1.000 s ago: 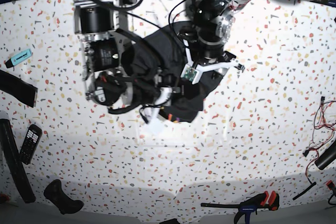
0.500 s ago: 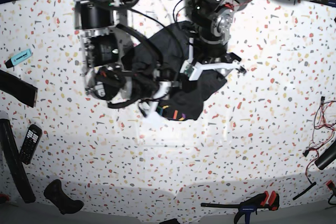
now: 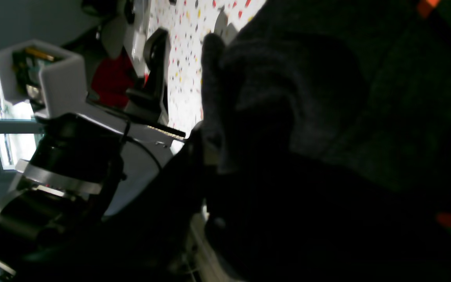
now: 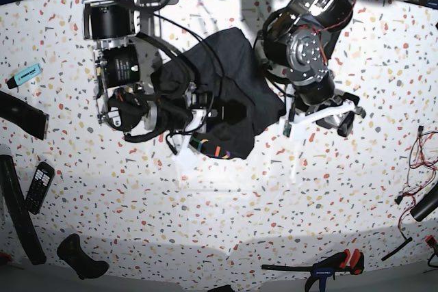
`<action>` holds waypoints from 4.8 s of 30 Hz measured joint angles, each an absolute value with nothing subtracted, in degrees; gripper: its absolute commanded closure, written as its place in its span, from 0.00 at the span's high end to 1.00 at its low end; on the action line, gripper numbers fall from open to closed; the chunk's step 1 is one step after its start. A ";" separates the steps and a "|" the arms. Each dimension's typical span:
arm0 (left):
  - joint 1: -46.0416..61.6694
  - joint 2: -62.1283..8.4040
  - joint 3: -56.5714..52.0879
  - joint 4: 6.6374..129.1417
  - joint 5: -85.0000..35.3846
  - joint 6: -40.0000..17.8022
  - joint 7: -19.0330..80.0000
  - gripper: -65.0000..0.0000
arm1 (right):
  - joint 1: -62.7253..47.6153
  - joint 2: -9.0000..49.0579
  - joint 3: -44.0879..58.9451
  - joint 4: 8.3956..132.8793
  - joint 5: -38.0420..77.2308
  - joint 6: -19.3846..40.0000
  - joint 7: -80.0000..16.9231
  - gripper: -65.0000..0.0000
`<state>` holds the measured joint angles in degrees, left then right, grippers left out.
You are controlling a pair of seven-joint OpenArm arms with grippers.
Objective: Fold the T-shirt properly
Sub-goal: 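Grasp the strip end with the right gripper and fold it over the middle, then release the folded bundle and lift the right gripper away, then press the bundle with the left gripper and pull its edge with the right, then smooth the folded shirt's edges flat with both grippers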
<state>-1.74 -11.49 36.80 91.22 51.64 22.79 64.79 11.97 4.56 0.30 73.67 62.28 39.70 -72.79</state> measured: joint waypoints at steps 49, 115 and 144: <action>-4.73 -13.32 36.86 106.24 29.89 21.85 63.79 0.43 | 8.80 19.86 12.69 101.56 48.60 39.72 -70.28 0.48; 2.90 -17.82 22.44 116.03 13.78 14.24 58.48 0.43 | 12.14 17.61 -12.60 79.81 36.21 39.75 -55.64 0.48; 17.10 -6.35 41.74 115.59 11.09 10.22 50.39 0.43 | 27.92 2.50 -10.57 56.99 19.75 39.53 -39.00 0.48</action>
<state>17.10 -6.35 41.74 115.59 11.09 10.22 50.39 27.92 2.50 -10.57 56.99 19.75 39.53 -39.00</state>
